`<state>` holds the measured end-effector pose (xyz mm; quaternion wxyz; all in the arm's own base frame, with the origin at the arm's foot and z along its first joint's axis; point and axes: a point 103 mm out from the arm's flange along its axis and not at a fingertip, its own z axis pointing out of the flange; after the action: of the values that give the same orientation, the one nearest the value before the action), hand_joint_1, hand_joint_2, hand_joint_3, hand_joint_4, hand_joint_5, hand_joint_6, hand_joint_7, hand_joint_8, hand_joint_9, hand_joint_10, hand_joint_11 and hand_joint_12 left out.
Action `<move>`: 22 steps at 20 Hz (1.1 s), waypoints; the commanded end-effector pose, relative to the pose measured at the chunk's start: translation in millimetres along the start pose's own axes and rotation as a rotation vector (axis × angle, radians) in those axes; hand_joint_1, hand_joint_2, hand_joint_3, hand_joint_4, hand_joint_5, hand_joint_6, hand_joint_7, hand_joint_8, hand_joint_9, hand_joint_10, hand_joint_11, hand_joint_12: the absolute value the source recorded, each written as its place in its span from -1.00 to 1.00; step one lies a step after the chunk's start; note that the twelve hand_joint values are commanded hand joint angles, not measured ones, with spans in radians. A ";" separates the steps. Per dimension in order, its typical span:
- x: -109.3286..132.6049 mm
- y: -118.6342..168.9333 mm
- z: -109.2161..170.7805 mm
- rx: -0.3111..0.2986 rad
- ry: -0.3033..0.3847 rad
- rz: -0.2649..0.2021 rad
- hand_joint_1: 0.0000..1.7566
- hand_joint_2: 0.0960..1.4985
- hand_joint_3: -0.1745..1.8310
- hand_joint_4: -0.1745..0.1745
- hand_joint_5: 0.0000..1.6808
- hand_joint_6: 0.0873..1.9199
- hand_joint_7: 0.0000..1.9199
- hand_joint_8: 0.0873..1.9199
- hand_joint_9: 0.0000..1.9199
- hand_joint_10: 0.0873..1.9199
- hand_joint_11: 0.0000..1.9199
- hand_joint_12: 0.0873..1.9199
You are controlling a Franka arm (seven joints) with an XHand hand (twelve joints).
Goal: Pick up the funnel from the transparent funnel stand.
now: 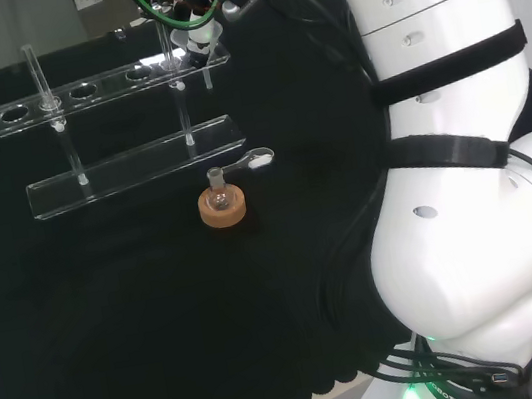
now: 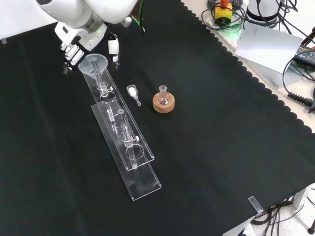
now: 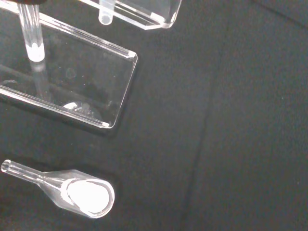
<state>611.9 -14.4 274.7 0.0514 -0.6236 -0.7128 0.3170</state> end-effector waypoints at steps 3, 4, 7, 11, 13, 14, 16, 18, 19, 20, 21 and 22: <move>0.3 0.2 0.0 -0.014 -0.026 0.008 -0.32 0.04 -0.70 -0.12 -0.82 -1.00 -0.92 -0.36 -0.55 -0.33 -0.79 0.46; 0.3 -0.1 -0.5 -0.018 -0.030 0.014 -0.31 0.03 -0.69 -0.12 -0.79 -1.00 -0.88 -0.36 -0.50 -0.36 -0.78 0.46; 0.0 0.3 -1.5 -0.019 -0.042 0.022 -0.28 0.02 -0.65 -0.13 -0.68 -1.00 -0.72 -0.35 -0.37 -0.41 -0.75 0.44; -0.2 0.9 -2.9 -0.036 -0.043 0.027 -0.26 0.01 -0.62 -0.14 -0.57 -1.00 -0.55 -0.31 -0.28 -0.41 -0.72 0.42; 0.2 0.8 -4.3 -0.044 -0.048 0.028 -0.25 0.01 -0.61 -0.14 -0.55 -1.00 -0.52 -0.30 -0.26 -0.41 -0.71 0.42; 0.3 0.8 -5.1 -0.048 -0.048 0.027 -0.25 0.01 -0.61 -0.14 -0.54 -1.00 -0.51 -0.30 -0.26 -0.41 -0.70 0.42; 1.0 0.1 -7.1 -0.064 -0.050 0.032 -0.24 0.01 -0.61 -0.14 -0.49 -1.00 -0.50 -0.29 -0.25 -0.41 -0.69 0.41; 1.3 -1.6 -10.2 -0.085 -0.055 0.039 -0.23 0.01 -0.60 -0.14 -0.44 -1.00 -0.48 -0.28 -0.24 -0.41 -0.69 0.41; 1.1 -2.6 -12.1 -0.092 -0.056 0.040 -0.23 0.01 -0.60 -0.14 -0.42 -1.00 -0.47 -0.28 -0.24 -0.41 -0.69 0.40; 0.8 -3.9 -14.7 -0.095 -0.057 0.041 -0.23 0.01 -0.60 -0.14 -0.41 -0.99 -0.46 -0.27 -0.23 -0.41 -0.68 0.40; 0.4 -5.4 -17.0 -0.096 -0.057 0.041 -0.22 0.01 -0.60 -0.15 -0.40 -0.99 -0.46 -0.27 -0.23 -0.41 -0.68 0.40; -0.1 -7.1 -19.4 -0.100 -0.060 0.042 -0.22 0.00 -0.59 -0.15 -0.39 -0.99 -0.45 -0.27 -0.22 -0.41 -0.68 0.39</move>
<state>614.4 -10.5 284.7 0.0037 -0.6293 -0.7143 0.3062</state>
